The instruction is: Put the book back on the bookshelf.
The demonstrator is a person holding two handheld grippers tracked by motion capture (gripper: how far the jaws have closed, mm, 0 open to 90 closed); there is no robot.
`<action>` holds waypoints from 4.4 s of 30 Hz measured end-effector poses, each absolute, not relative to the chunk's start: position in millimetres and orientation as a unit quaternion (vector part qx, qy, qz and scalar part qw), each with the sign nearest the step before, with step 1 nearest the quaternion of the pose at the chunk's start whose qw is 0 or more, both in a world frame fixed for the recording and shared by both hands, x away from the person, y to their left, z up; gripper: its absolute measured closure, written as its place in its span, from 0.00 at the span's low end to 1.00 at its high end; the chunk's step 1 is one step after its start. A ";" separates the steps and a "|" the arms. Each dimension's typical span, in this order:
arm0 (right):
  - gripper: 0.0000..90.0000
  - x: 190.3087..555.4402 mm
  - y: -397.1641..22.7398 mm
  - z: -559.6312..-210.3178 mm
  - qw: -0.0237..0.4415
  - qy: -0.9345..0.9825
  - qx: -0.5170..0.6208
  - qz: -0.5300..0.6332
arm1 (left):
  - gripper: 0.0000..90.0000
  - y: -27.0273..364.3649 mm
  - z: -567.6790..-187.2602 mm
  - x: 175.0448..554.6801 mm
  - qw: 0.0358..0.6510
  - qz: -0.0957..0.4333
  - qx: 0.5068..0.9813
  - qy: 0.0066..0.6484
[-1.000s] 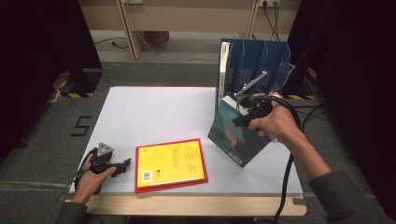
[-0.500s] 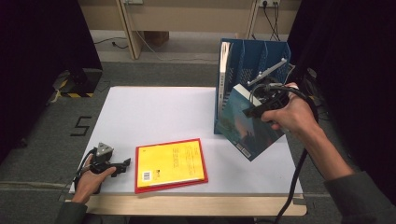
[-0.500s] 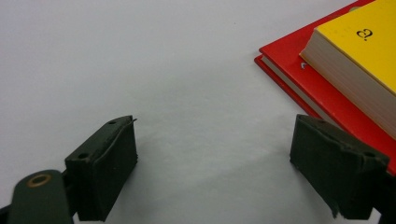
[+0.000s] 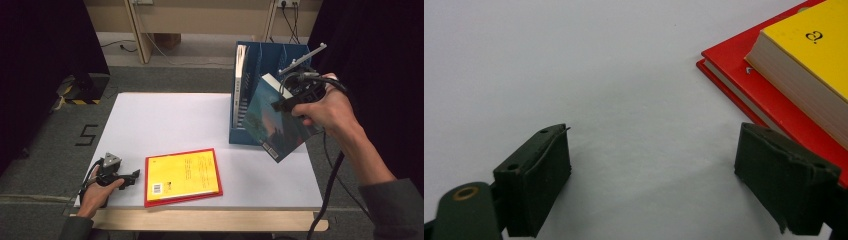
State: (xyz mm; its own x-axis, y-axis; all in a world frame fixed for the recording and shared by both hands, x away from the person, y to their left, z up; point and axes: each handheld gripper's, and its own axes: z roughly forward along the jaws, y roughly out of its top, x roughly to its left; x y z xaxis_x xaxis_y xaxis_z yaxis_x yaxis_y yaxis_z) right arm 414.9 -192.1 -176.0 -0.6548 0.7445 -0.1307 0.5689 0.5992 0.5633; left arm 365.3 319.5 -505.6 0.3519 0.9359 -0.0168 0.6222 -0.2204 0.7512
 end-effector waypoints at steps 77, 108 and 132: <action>0.81 636.3 -199.3 -258.9 0.181 0.740 0.588 0.273 | 0.14 319.2 -505.7 366.1 0.344 0.227 0.747 0.522; 0.59 582.0 -218.5 -266.0 0.134 0.759 0.536 0.345 | 0.14 318.7 -505.7 365.6 0.342 0.230 0.747 0.522; 0.72 573.2 -216.3 -322.0 0.124 0.766 0.528 0.344 | 0.14 318.4 -505.7 365.7 0.342 0.230 0.746 0.523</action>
